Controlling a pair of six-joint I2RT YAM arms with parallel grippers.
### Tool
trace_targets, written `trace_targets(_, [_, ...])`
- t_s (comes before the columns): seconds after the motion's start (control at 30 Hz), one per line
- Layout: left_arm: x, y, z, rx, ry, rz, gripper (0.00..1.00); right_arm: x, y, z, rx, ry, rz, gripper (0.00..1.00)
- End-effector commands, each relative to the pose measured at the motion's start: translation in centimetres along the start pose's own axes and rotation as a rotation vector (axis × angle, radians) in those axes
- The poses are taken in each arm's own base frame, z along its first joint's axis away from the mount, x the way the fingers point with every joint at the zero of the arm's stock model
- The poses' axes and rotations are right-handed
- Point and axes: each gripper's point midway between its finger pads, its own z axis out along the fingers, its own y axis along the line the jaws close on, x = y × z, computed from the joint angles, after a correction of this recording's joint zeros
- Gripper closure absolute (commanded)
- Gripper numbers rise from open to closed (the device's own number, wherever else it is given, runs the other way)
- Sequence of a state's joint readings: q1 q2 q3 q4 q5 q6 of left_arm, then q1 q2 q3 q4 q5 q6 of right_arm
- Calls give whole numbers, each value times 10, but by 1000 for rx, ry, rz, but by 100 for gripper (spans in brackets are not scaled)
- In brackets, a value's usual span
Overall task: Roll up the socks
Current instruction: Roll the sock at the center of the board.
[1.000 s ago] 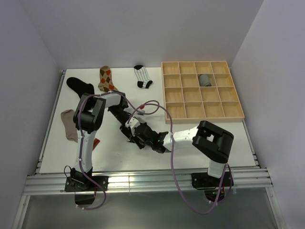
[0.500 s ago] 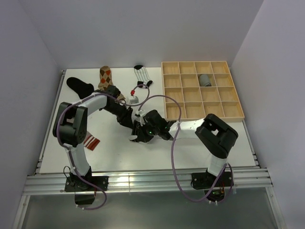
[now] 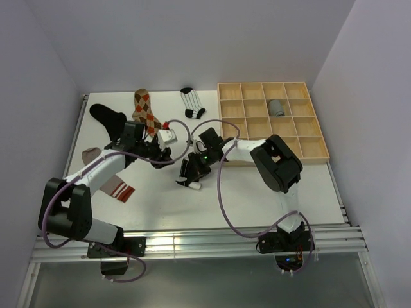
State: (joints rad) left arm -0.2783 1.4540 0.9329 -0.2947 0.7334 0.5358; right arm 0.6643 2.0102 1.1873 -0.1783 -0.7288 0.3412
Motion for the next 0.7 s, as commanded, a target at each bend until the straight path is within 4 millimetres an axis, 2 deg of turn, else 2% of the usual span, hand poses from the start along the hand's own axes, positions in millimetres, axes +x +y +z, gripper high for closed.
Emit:
trace_targets(0.0, [4,-5,3,-59,20,245,50,12,-4,-3,-42,105,110,90])
trace_targets(0.03, [23,-11,5,-80,60,270,50,11,-5,-2,-46,112,121,90])
trace_targets(0.07, [24,-17,7,-83,60,316,49,8,-3,-2,-67,115,124,90])
trace_targets(0.1, [27,-32,11,-71,46,395,47,10,-7,0,-69,128,149,90])
trace_targets(0.17, [29,-40,13,-88,45,452,45,9,-10,1,-79,138,163,89])
trace_targets(0.2, [31,-49,17,-69,43,487,45,10,-10,0,-80,146,174,89])
trace_targets(0.3, [28,-58,23,-54,34,548,44,10,-12,2,-90,157,191,89])
trace_targets(0.4, [39,-67,31,-37,67,610,43,11,-13,3,-100,167,213,89])
trace_targets(0.47, [39,-71,38,-36,59,652,43,10,-15,2,-100,168,222,89])
trace_targets(0.67, [50,-75,53,-4,81,672,46,10,-16,-1,-101,165,230,89])
